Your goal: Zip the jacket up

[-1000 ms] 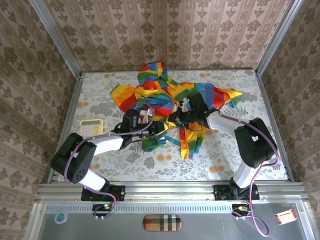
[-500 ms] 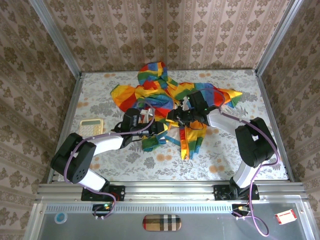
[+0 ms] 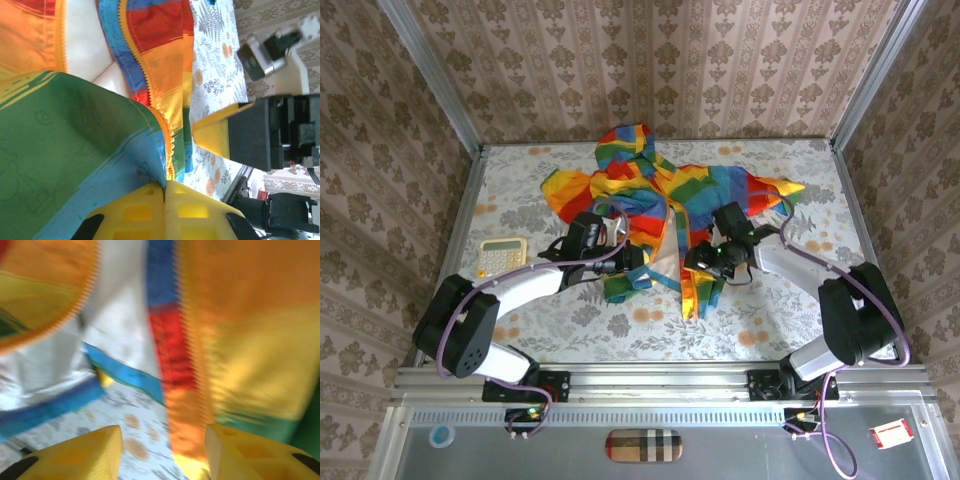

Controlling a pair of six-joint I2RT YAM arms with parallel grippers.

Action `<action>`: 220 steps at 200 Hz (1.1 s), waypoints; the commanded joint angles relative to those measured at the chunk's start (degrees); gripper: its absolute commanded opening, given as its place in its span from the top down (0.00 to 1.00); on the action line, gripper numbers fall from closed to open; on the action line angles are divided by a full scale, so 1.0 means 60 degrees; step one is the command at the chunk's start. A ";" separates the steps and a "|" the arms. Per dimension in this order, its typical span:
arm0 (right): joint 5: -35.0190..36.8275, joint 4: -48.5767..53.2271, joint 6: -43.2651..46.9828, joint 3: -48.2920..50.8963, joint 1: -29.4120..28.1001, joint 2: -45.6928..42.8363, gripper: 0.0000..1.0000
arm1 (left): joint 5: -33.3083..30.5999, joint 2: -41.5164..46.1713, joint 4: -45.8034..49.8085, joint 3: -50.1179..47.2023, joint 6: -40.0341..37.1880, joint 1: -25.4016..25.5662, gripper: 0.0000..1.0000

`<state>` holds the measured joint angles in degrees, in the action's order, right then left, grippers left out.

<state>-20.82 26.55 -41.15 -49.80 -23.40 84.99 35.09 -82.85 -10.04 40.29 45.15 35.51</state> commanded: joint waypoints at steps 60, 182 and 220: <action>0.0583 0.0255 -0.1037 0.2175 -0.0534 -0.2447 0.80 | -0.0279 -0.0478 -0.0113 0.0160 -0.0338 0.0581 1.00; 0.1230 -0.0884 -0.1673 0.2965 -0.1257 -0.1890 0.76 | -0.0163 -0.0840 -0.0243 0.0407 -0.0288 0.0989 1.00; 0.1099 -0.1308 -0.1575 0.2889 -0.1293 -0.1234 0.66 | -0.0323 -0.0687 -0.0243 0.0331 -0.0246 0.1077 1.00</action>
<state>-15.05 20.71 -51.00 -31.70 -30.65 75.37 33.78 -87.79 -10.68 41.30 44.71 41.28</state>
